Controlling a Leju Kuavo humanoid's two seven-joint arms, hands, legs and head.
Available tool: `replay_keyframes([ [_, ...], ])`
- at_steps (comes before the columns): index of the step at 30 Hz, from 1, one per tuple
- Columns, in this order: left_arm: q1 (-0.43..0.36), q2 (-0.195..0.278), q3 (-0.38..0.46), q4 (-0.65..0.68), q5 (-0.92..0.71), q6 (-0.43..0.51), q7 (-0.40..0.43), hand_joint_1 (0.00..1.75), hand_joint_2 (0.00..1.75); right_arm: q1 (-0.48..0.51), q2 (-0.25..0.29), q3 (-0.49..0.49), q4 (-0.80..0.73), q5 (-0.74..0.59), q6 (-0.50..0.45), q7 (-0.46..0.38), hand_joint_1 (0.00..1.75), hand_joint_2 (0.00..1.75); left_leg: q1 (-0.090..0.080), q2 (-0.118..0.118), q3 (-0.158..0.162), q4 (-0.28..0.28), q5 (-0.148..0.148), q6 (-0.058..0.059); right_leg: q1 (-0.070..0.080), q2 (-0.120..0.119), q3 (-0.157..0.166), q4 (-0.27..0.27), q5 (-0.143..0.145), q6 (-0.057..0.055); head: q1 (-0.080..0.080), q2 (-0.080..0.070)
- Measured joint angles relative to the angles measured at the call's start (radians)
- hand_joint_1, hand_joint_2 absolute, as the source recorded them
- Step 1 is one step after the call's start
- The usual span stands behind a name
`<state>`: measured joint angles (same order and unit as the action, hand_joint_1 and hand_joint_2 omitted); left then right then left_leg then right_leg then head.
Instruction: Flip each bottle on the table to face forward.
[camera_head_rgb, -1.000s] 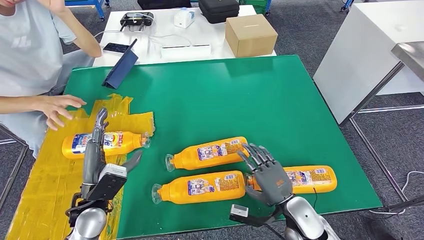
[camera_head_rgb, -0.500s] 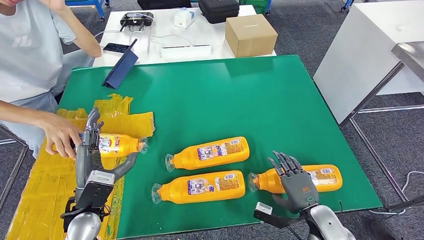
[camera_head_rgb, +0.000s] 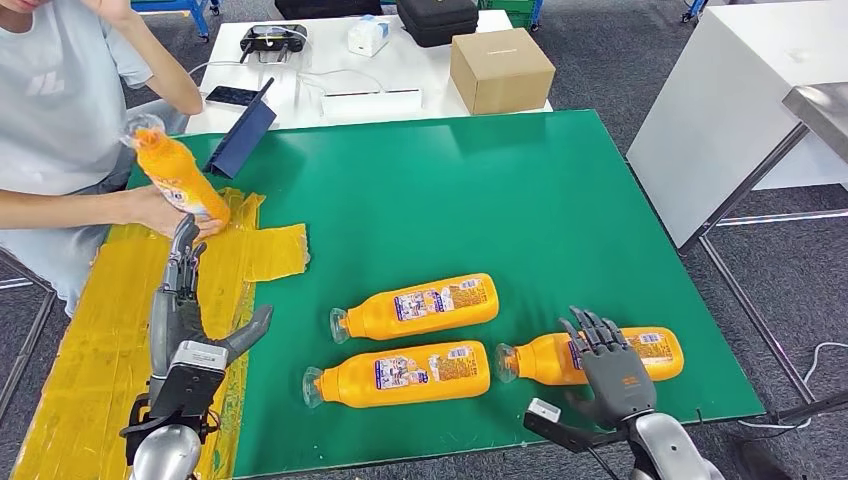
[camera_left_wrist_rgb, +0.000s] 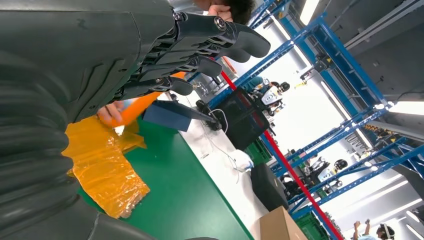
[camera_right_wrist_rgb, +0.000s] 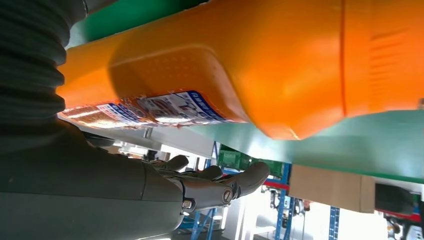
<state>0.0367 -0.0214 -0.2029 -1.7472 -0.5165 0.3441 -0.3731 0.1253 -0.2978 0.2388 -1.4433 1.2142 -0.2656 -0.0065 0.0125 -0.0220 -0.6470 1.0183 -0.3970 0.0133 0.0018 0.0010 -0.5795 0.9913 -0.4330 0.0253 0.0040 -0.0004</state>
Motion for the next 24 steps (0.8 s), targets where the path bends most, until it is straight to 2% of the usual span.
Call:
replay_keyframes([
  [24,0.0,0.0,0.0,0.0,0.004,0.0,0.001,0.0,1.75,-0.013,-0.01,-0.03,0.032,-0.007,0.034,0.02,0.0,1.75,0.0,0.0,0.001,0.0,0.0,0.0,0.0,0.0,0.001,0.0,0.0,0.0,0.0,0.0],
])
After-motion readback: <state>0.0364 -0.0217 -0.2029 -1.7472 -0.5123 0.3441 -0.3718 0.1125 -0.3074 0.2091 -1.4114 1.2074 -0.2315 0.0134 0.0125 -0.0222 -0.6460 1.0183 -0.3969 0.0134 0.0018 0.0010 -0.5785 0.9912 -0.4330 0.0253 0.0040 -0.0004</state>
